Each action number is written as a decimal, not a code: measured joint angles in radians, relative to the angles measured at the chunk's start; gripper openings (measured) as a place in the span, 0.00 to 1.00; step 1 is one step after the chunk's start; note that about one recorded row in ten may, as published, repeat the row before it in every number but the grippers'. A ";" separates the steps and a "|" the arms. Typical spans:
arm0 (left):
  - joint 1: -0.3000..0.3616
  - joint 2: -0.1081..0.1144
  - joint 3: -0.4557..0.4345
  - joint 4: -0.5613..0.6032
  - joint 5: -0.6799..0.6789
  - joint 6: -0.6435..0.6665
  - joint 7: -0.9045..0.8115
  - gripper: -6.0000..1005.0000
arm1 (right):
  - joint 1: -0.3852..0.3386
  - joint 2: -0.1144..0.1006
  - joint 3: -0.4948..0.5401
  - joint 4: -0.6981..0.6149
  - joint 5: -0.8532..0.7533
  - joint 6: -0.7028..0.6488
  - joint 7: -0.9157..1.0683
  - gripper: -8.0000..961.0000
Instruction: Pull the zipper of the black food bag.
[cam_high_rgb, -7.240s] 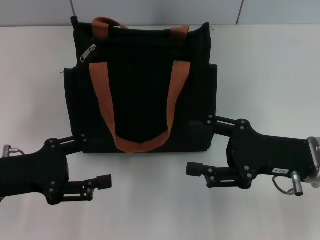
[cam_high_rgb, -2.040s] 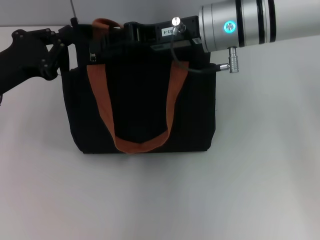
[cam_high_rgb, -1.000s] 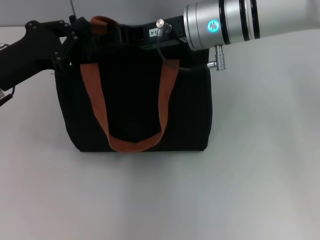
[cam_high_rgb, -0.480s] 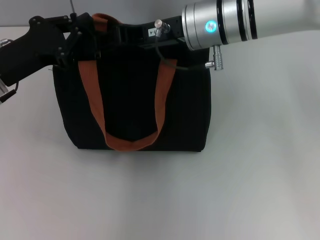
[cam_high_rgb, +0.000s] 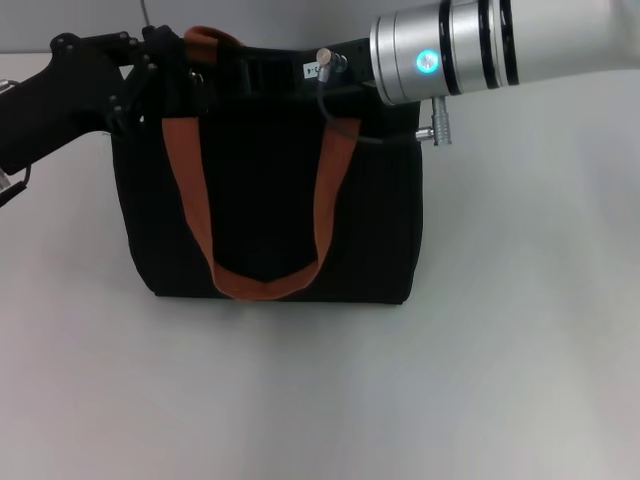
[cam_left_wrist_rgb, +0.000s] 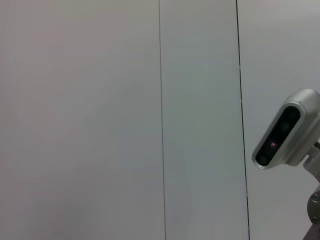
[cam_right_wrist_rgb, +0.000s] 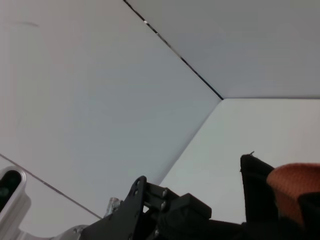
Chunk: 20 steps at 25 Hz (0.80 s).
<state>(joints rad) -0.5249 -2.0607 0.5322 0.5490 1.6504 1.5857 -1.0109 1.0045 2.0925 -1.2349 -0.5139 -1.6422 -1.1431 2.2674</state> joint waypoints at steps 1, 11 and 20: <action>0.000 0.000 0.000 0.000 0.000 0.000 0.000 0.04 | 0.000 0.000 0.000 0.000 0.000 0.000 0.000 0.11; 0.002 0.001 -0.001 -0.003 0.000 0.002 0.000 0.04 | -0.022 0.000 0.000 -0.005 0.008 -0.008 -0.039 0.01; 0.008 0.002 -0.006 0.003 0.000 0.004 0.000 0.04 | -0.068 -0.002 0.000 -0.040 0.007 -0.003 -0.038 0.01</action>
<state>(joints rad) -0.5172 -2.0588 0.5266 0.5523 1.6499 1.5896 -1.0112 0.9364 2.0907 -1.2348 -0.5540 -1.6348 -1.1457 2.2297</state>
